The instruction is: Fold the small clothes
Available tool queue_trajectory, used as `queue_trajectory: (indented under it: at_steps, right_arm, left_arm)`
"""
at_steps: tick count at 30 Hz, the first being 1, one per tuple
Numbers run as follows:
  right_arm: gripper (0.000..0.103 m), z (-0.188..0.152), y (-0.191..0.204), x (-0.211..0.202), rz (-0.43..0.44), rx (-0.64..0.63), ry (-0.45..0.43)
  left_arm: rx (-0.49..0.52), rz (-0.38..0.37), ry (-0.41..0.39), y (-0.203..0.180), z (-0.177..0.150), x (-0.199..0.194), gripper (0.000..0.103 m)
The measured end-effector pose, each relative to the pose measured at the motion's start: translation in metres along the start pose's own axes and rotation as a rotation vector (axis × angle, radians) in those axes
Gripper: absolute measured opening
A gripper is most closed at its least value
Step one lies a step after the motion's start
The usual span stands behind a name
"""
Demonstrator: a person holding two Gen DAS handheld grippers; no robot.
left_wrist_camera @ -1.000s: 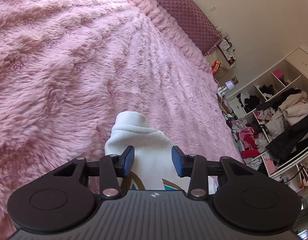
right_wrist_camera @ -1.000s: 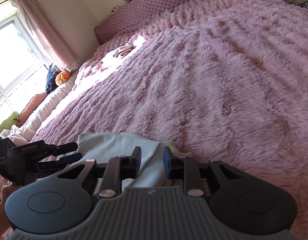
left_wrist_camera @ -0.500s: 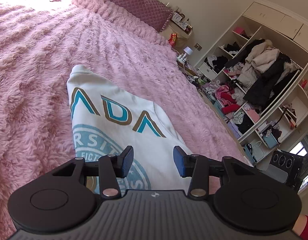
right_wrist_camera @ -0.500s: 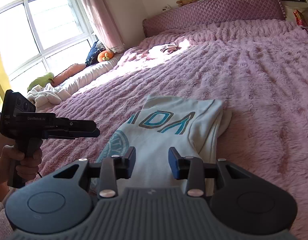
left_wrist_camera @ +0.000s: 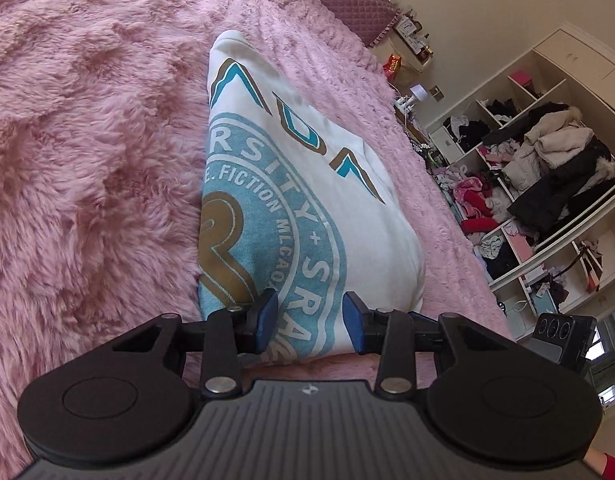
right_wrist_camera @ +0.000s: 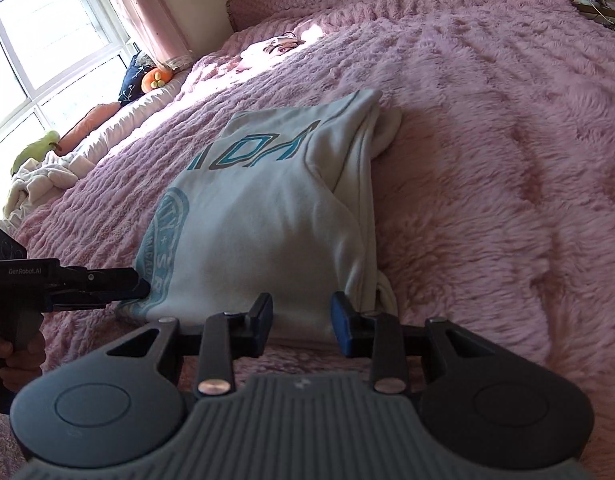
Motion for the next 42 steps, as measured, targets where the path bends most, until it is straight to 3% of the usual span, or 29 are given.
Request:
queue_trajectory:
  at_steps: [5,6,8,9,10,12,15,20,30,42]
  right_arm:
    - [0.029,0.002,0.003,-0.001,-0.014,0.004,0.01]
    - [0.033,0.006,0.006,-0.001,-0.02,0.004,0.015]
    - [0.053,0.011,0.016,-0.01,-0.011,0.017,0.012]
    - [0.069,0.014,0.024,-0.018,0.005,0.023,0.003]
    - [0.076,0.017,0.032,-0.027,0.003,0.013,-0.017]
    - [0.077,0.022,0.052,-0.047,-0.06,-0.042,-0.054]
    - [0.082,0.028,0.081,-0.071,-0.203,-0.127,-0.08]
    - [0.082,0.025,0.126,-0.1,-0.356,-0.228,-0.111]
    - [0.082,-0.01,0.163,-0.115,-0.377,-0.172,-0.069]
    - [0.082,-0.005,0.164,-0.122,-0.402,-0.13,-0.056]
  left_arm:
    - [0.074,0.107,0.007,-0.02,-0.002,0.0,0.047]
    - [0.08,0.126,0.008,-0.025,-0.001,-0.001,0.051]
    - [0.098,0.22,0.008,-0.038,-0.001,-0.006,0.064]
    - [0.114,0.287,-0.001,-0.044,0.0,-0.01,0.068]
    - [0.131,0.341,-0.014,-0.05,0.001,-0.015,0.068]
    - [0.165,0.448,-0.054,-0.068,0.002,-0.031,0.073]
    - [0.169,0.521,-0.094,-0.092,-0.001,-0.054,0.083]
    - [0.164,0.59,-0.121,-0.121,-0.014,-0.08,0.085]
    - [0.18,0.692,-0.112,-0.139,-0.047,-0.107,0.085]
    - [0.172,0.71,-0.101,-0.138,-0.057,-0.111,0.086]
Point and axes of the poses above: each gripper's, at about its wrist camera, not at the fingertips, and x roughly the way its jaws point, y to its left, z to its top, the point moved 7 cm from there along x, roughly the way its jaws point, and after that the axes turned 5 degrees about y, right-handed, at the moved point
